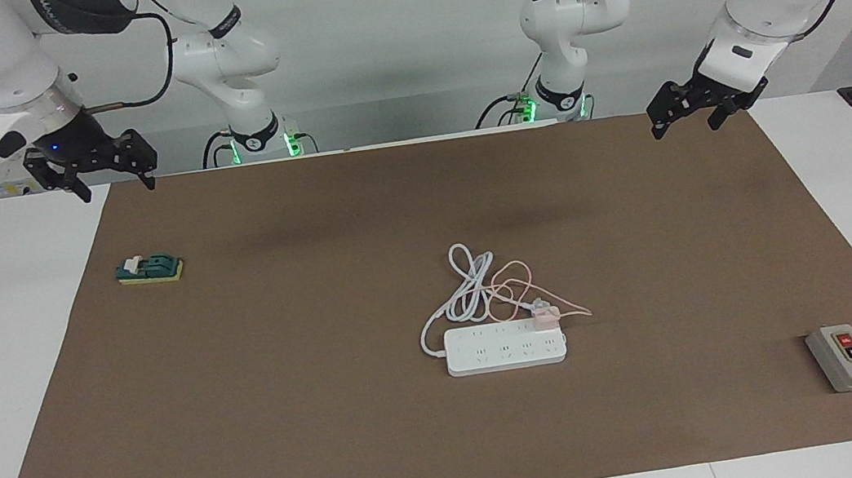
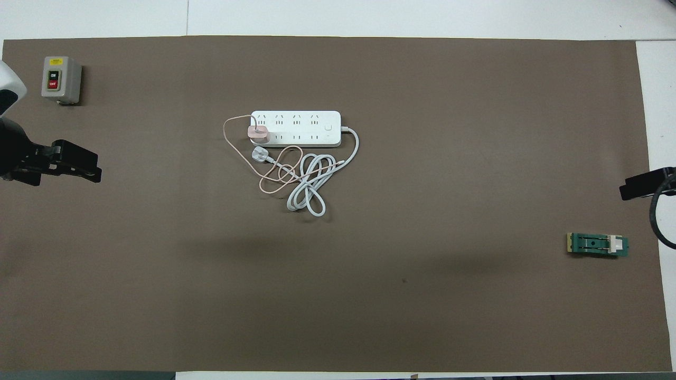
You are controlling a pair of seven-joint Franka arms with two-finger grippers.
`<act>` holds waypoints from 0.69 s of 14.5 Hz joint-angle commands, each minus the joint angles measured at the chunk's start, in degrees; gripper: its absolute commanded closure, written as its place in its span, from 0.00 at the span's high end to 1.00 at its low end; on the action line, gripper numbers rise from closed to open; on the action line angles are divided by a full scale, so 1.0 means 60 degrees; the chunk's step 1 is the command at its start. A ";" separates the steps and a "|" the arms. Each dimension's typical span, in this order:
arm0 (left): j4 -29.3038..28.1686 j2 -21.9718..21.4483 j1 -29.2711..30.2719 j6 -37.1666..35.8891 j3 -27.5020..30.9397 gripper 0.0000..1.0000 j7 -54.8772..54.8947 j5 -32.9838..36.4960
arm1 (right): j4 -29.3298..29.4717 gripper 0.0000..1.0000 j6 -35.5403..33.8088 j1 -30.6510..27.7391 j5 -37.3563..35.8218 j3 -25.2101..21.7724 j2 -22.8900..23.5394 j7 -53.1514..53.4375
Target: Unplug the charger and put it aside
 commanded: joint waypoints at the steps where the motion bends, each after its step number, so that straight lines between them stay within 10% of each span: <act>1: -0.0408 -0.0344 0.0022 0.0144 0.0025 1.00 0.0058 -0.0075 | 0.0115 1.00 0.0004 -0.0058 -0.0167 0.0068 0.0074 -0.0138; 10: -0.0408 -0.0344 0.0022 0.0144 0.0025 1.00 0.0058 -0.0075 | 0.0056 1.00 -0.0127 -0.0087 -0.0123 0.0068 -0.0014 -0.0167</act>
